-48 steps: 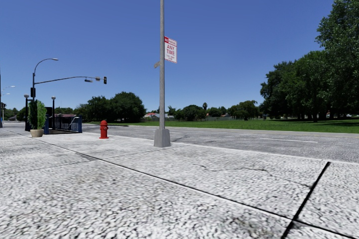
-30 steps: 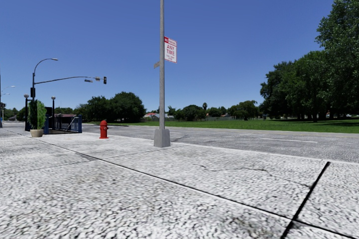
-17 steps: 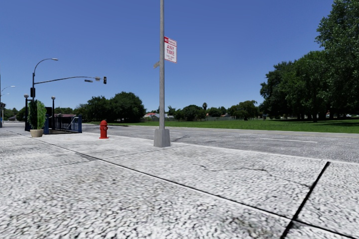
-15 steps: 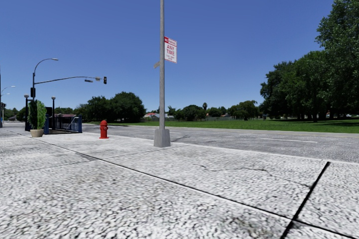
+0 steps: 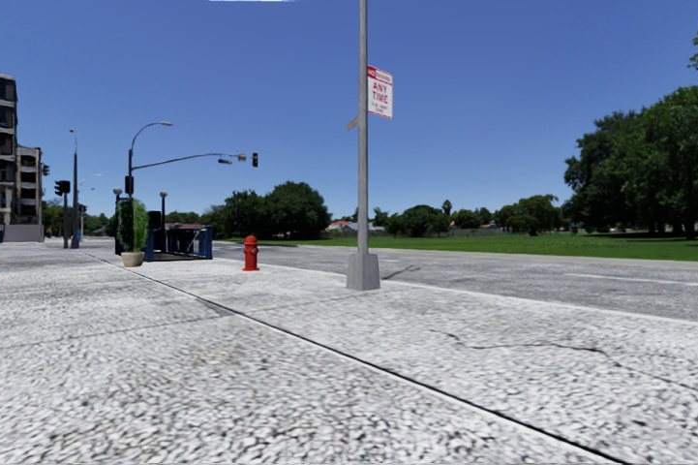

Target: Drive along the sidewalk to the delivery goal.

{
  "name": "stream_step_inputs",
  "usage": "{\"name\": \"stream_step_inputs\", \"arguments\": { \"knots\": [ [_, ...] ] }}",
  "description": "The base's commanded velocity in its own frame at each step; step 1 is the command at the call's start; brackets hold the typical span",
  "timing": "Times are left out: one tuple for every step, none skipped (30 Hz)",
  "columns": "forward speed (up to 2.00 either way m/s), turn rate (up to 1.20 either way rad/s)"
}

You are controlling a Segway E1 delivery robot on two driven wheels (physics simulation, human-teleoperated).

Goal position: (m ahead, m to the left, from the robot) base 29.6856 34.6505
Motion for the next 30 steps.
{"name": "stream_step_inputs", "arguments": {
  "knots": [
    [1.30,0.44],
    [1.32,0.44],
    [1.32,0.44],
    [1.33,0.44],
    [1.35,0.44],
    [1.38,0.44],
    [1.42,0.44],
    [1.46,0.44],
    [1.50,0.44],
    [1.53,0.44],
    [1.55,0.44],
    [1.55,0.44],
    [1.61,0.45],
    [1.61,0.45],
    [1.63,0.46],
    [1.68,0.47],
    [1.82,0.47],
    [2.00,0.47],
    [2.00,0.47],
    [2.00,0.47],
    [2.00,0.48],
    [2.00,0.49],
    [2.00,0.51],
    [2.00,0.52],
    [2.00,0.52],
    [2.00,0.52],
    [2.00,0.53],
    [2.00,0.54],
    [2.00,0.54],
    [2.00,0.55]
  ]
}}
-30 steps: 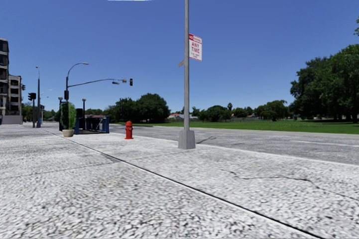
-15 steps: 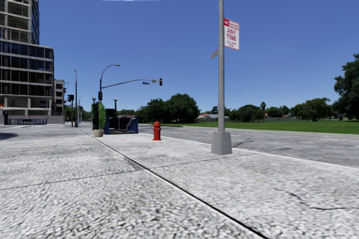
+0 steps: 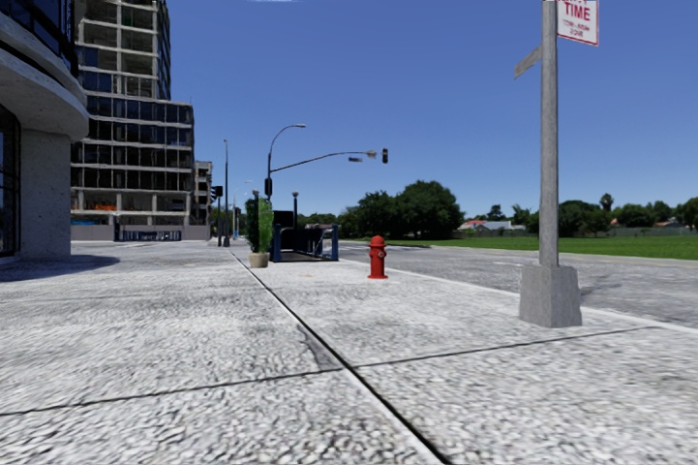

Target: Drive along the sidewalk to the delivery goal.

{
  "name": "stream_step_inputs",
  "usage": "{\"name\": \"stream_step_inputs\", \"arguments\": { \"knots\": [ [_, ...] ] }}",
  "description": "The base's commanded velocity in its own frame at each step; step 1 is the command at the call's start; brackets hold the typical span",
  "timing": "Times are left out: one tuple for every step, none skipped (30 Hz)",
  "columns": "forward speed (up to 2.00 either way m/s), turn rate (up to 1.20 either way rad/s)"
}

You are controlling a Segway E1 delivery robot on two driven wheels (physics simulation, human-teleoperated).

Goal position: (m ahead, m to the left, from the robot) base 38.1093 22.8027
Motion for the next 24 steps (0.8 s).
{"name": "stream_step_inputs", "arguments": {
  "knots": [
    [2.00,0.56],
    [2.00,0.56],
    [2.00,0.56],
    [2.00,0.56],
    [2.00,0.56],
    [2.00,0.56],
    [2.00,0.57],
    [2.00,0.58],
    [2.00,0.58],
    [2.00,0.59],
    [2.00,0.59],
    [2.00,0.59],
    [2.00,0.59],
    [2.00,0.59],
    [2.00,0.59],
    [2.00,0.59],
    [2.00,0.59],
    [2.00,0.59],
    [2.00,0.59],
    [2.00,0.59],
    [2.00,0.59],
    [2.00,0.59],
    [2.00,0.59],
    [2.00,0.59]
  ]
}}
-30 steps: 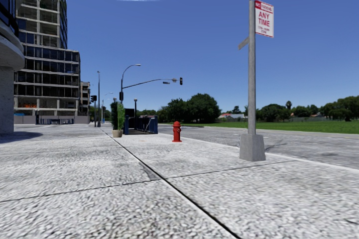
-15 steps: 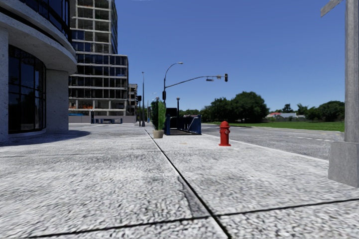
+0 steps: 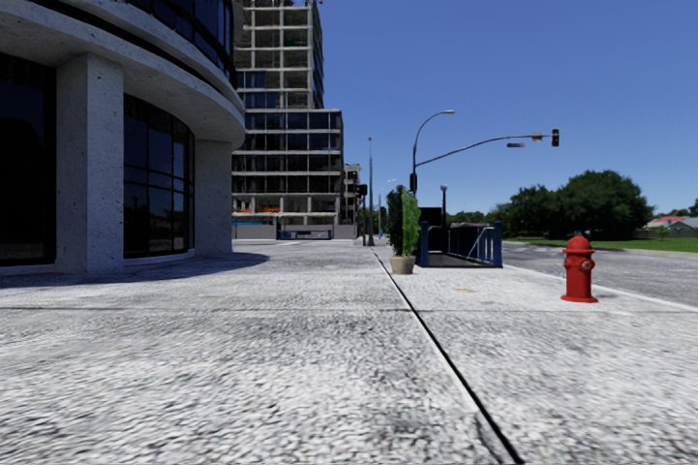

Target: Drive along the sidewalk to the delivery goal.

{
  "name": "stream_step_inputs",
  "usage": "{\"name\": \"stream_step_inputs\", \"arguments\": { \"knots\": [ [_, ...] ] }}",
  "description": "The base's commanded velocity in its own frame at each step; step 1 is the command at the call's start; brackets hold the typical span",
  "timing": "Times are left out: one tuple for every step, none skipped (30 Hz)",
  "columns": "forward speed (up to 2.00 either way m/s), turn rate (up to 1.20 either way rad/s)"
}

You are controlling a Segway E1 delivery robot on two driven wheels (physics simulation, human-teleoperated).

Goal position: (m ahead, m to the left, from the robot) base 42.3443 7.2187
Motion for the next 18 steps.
{"name": "stream_step_inputs", "arguments": {
  "knots": [
    [2.00,0.59],
    [2.00,0.59],
    [2.00,0.59],
    [2.00,0.59],
    [2.00,0.00],
    [2.00,0.00],
    [2.00,0.00],
    [2.00,0.00],
    [2.00,0.00],
    [2.00,0.00],
    [2.00,0.00],
    [2.00,0.00],
    [2.00,0.00],
    [2.00,0.00],
    [2.00,0.00],
    [2.00,0.00],
    [2.00,0.00],
    [2.00,0.00]
  ]
}}
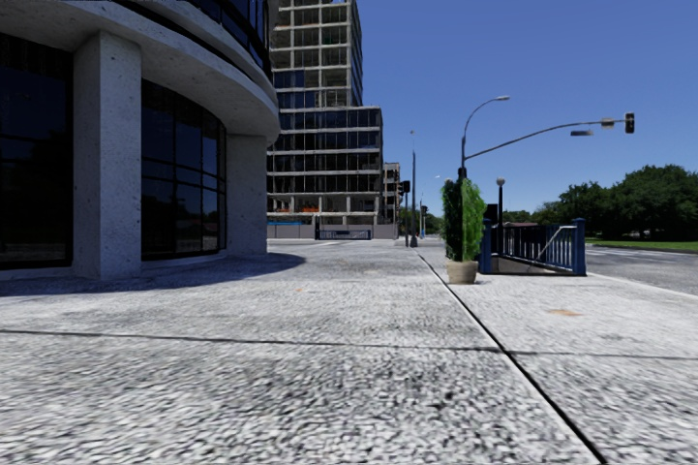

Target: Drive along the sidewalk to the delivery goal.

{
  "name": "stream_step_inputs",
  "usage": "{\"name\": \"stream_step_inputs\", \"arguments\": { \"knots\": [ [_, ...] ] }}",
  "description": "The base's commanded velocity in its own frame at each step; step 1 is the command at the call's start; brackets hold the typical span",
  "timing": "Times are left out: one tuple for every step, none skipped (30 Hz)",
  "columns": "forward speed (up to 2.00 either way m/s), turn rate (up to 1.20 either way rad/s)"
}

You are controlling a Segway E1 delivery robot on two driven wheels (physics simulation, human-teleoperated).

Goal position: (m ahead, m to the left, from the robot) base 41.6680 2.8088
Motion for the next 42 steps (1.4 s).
{"name": "stream_step_inputs", "arguments": {
  "knots": [
    [2.00,0.00],
    [2.00,0.00],
    [2.00,0.00],
    [2.00,0.00],
    [2.00,0.00],
    [2.00,0.00],
    [2.00,0.00],
    [2.00,0.00],
    [2.00,0.00],
    [2.00,0.00],
    [2.00,0.00],
    [2.00,0.00],
    [2.00,0.00],
    [2.00,0.00],
    [2.00,0.00],
    [2.00,0.00],
    [2.00,0.00],
    [2.00,0.00],
    [2.00,0.00],
    [2.00,0.00],
    [2.00,0.00],
    [2.00,0.00],
    [2.00,0.00],
    [2.00,0.00],
    [2.00,0.00],
    [2.00,0.00],
    [2.00,0.00],
    [2.00,0.00],
    [2.00,0.00],
    [2.00,0.00],
    [2.00,0.00],
    [2.00,0.00],
    [2.00,0.00],
    [2.00,0.00],
    [2.00,0.00],
    [2.00,0.00],
    [2.00,0.00],
    [2.00,0.00],
    [2.00,0.00],
    [2.00,0.00],
    [2.00,0.00],
    [2.00,0.00]
  ]
}}
